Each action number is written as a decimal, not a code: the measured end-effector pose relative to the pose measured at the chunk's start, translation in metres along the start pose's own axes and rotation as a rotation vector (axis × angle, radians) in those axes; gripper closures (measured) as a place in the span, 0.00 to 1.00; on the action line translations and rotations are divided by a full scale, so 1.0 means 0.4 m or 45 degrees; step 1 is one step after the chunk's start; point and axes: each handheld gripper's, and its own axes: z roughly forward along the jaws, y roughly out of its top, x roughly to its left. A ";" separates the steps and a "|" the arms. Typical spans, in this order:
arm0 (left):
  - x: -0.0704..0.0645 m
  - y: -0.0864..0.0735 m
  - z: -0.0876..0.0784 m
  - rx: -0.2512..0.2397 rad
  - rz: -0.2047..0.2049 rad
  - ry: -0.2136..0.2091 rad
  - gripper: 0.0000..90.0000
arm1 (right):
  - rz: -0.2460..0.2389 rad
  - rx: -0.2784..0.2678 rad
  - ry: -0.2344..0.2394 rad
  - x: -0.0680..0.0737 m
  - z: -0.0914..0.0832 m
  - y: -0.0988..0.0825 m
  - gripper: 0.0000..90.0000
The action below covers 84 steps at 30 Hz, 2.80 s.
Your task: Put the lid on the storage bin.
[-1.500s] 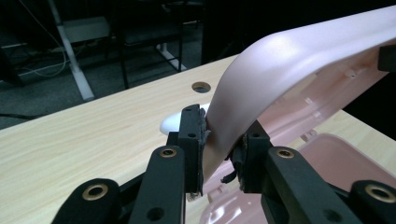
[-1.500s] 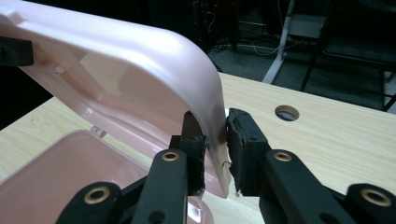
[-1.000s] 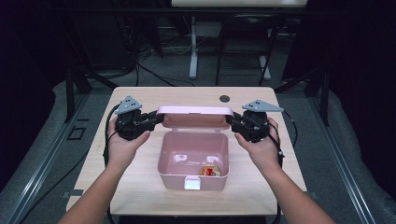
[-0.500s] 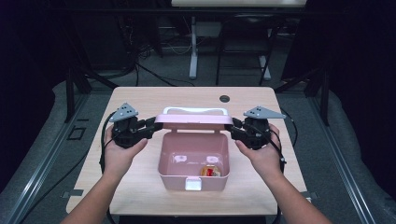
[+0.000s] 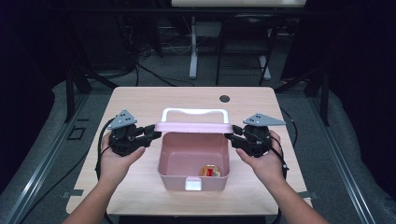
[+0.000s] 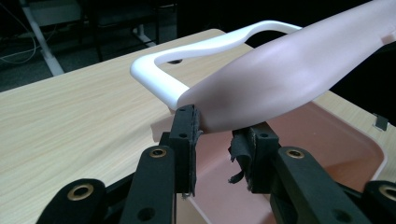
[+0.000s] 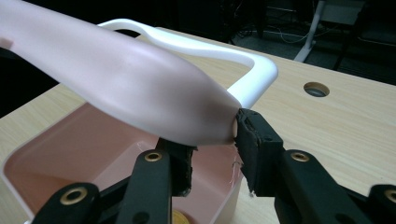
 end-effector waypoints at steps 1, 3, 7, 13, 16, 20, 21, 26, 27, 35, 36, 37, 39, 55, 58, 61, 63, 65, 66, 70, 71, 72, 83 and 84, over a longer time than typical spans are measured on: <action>0.000 -0.002 -0.002 -0.001 -0.002 -0.005 0.77 | 0.003 0.000 0.003 0.000 -0.002 -0.003 0.75; -0.001 -0.004 -0.006 0.008 0.001 -0.015 0.78 | 0.017 0.005 0.017 -0.001 -0.007 -0.007 0.75; -0.004 -0.007 -0.010 0.006 0.000 -0.014 0.78 | 0.021 0.009 0.028 0.003 -0.016 -0.014 0.76; -0.006 -0.011 -0.016 0.006 -0.002 -0.025 0.79 | 0.025 0.011 0.039 0.001 -0.021 -0.018 0.77; -0.006 -0.012 -0.019 -0.001 -0.004 -0.028 0.80 | 0.034 0.008 0.046 -0.001 -0.022 -0.018 0.77; -0.008 -0.014 -0.023 0.000 -0.001 -0.027 0.80 | 0.036 0.009 0.046 0.001 -0.023 -0.019 0.77; -0.009 -0.015 -0.024 -0.003 -0.003 -0.028 0.80 | 0.035 0.008 0.047 0.001 -0.023 -0.021 0.77; -0.015 -0.023 -0.033 0.005 0.004 -0.037 0.80 | 0.034 0.013 0.052 0.003 -0.029 -0.029 0.79; -0.017 -0.025 -0.034 0.001 0.004 -0.037 0.80 | 0.034 0.016 0.055 0.003 -0.032 -0.032 0.80; -0.032 -0.071 -0.056 0.014 0.010 -0.063 0.83 | 0.040 0.043 0.087 0.009 -0.050 -0.070 0.83; -0.035 -0.076 -0.059 0.018 0.008 -0.064 0.84 | 0.045 0.043 0.093 0.010 -0.051 -0.075 0.84; -0.036 -0.079 -0.061 0.022 0.006 -0.066 0.84 | 0.049 0.048 0.097 0.010 -0.053 -0.080 0.85; -0.037 -0.089 -0.063 0.026 0.002 -0.070 0.86 | 0.056 0.054 0.105 0.010 -0.056 -0.090 0.85; -0.053 -0.130 -0.074 0.034 -0.028 -0.128 0.99 | 0.071 0.056 0.134 0.013 -0.059 -0.113 0.88; -0.055 -0.131 -0.072 0.036 -0.038 -0.138 0.99 | 0.070 0.061 0.136 0.014 -0.059 -0.119 0.88; -0.056 -0.131 -0.073 0.030 -0.039 -0.134 0.99 | 0.072 0.068 0.134 0.014 -0.059 -0.128 0.89; -0.056 -0.135 -0.072 0.028 -0.036 -0.136 0.99 | 0.075 0.069 0.127 0.012 -0.062 -0.136 0.90; -0.057 -0.140 -0.073 0.036 -0.042 -0.138 0.99 | 0.083 0.074 0.126 0.009 -0.065 -0.141 0.90; -0.058 -0.142 -0.072 0.039 -0.042 -0.136 0.99 | 0.087 0.075 0.120 0.006 -0.068 -0.145 0.90; -0.060 -0.153 -0.070 0.046 -0.041 -0.142 0.99 | 0.106 0.075 0.101 -0.008 -0.075 -0.158 0.90; -0.062 -0.156 -0.069 0.050 -0.041 -0.144 0.99 | 0.113 0.073 0.094 -0.012 -0.075 -0.161 0.90; -0.063 -0.158 -0.068 0.058 -0.036 -0.143 0.99 | 0.122 0.076 0.087 -0.017 -0.075 -0.164 0.90; -0.066 -0.184 -0.065 0.058 -0.045 -0.148 1.00 | 0.152 0.063 0.014 -0.051 -0.069 -0.190 0.89; -0.068 -0.186 -0.065 0.056 -0.051 -0.149 1.00 | 0.155 0.062 0.010 -0.052 -0.068 -0.191 0.89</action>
